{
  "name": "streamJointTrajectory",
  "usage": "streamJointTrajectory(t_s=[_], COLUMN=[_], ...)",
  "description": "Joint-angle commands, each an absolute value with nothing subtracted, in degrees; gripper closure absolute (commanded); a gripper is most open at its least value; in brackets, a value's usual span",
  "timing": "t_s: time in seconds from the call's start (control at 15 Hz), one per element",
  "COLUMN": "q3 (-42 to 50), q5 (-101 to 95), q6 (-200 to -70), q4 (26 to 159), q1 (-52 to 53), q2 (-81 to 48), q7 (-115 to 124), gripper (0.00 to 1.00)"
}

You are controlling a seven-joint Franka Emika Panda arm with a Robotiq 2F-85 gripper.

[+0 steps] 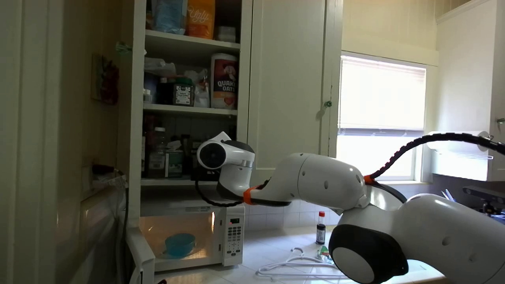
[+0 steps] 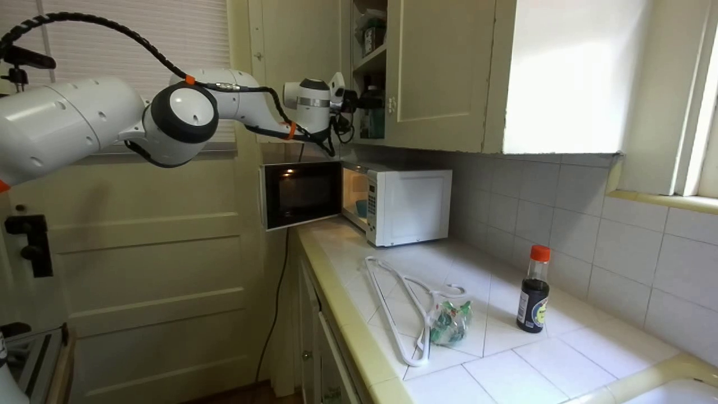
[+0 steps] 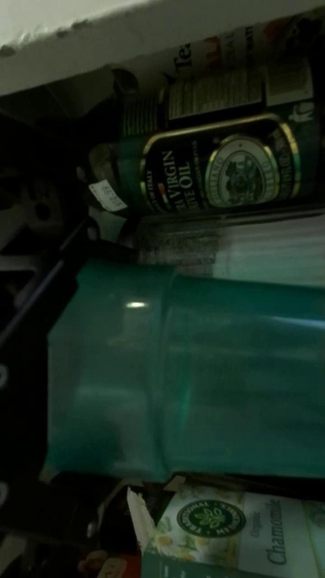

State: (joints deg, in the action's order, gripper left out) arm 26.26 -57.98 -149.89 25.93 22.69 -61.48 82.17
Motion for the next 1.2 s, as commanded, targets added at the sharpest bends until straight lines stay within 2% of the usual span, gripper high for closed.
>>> streamJointTrajectory(t_s=[0.0, 0.33, 0.93, 1.0, 1.13], q3=[25.7, 23.6, 23.1, 23.8, 24.8], q5=[-58.6, -57.1, -57.8, -58.4, -59.1], q6=[-148.8, -144.1, -145.0, -145.0, -144.5], q4=[25.3, 25.6, 25.5, 25.5, 25.5], q1=[22.5, 22.8, 23.2, 23.3, 23.3], q2=[-61.7, -61.1, -60.4, -60.5, -60.5], q7=[80.1, 74.0, 72.7, 73.5, 74.7], gripper=[0.0, 0.0, 0.0, 0.25, 0.29])
